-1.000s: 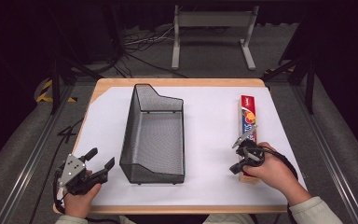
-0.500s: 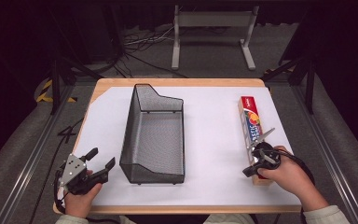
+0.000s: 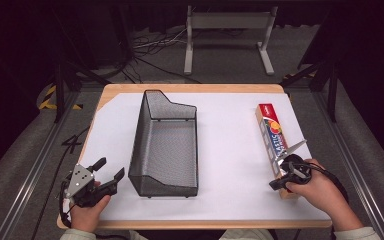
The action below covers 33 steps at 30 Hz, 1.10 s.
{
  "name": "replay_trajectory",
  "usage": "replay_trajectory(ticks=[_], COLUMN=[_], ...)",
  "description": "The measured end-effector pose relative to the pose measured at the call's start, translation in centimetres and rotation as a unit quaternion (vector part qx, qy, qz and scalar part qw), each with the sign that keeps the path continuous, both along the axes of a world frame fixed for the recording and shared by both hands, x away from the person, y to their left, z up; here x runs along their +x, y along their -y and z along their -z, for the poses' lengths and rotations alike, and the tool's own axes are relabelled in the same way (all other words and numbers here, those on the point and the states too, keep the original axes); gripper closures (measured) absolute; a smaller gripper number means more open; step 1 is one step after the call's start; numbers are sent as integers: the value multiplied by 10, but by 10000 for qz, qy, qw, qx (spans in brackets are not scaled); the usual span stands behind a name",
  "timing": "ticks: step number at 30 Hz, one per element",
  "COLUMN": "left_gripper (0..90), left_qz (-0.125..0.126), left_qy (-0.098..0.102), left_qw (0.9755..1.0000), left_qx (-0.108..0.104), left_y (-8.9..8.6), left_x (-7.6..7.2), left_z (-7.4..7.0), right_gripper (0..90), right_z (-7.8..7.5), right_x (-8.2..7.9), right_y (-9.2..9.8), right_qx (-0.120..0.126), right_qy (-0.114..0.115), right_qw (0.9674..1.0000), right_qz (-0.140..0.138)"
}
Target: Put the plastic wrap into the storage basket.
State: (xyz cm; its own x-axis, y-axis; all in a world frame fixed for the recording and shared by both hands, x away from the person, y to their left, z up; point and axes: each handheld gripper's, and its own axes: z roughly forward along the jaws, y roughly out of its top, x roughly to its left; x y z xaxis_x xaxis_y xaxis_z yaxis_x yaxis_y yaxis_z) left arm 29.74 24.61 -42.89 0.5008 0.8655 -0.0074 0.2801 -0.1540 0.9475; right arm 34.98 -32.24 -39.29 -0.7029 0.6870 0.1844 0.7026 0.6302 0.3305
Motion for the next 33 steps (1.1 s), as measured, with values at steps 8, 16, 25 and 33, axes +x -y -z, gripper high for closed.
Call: replay_trajectory(ticks=[8,16,25,33], left_gripper=[282,282,282,282], left_qz=[5,-8,-18,-9], left_qy=[-9,-5,4,4], left_qw=[10000,10000,10000,10000], left_qx=[5,2,-2,16], left_y=[1,1,1,2], left_x=[1,1,1,2], left_z=[0,0,0,0], right_gripper=[890,739,559,544], right_z=[0,-12,-42,-53], right_x=[-3,-6,-16,-12], right_y=[9,8,14,19], right_qx=[-27,591,1650,1808], right_qy=[67,397,1798,1953], right_qw=[9998,9973,9691,9599], right_qz=[158,201,364,887])
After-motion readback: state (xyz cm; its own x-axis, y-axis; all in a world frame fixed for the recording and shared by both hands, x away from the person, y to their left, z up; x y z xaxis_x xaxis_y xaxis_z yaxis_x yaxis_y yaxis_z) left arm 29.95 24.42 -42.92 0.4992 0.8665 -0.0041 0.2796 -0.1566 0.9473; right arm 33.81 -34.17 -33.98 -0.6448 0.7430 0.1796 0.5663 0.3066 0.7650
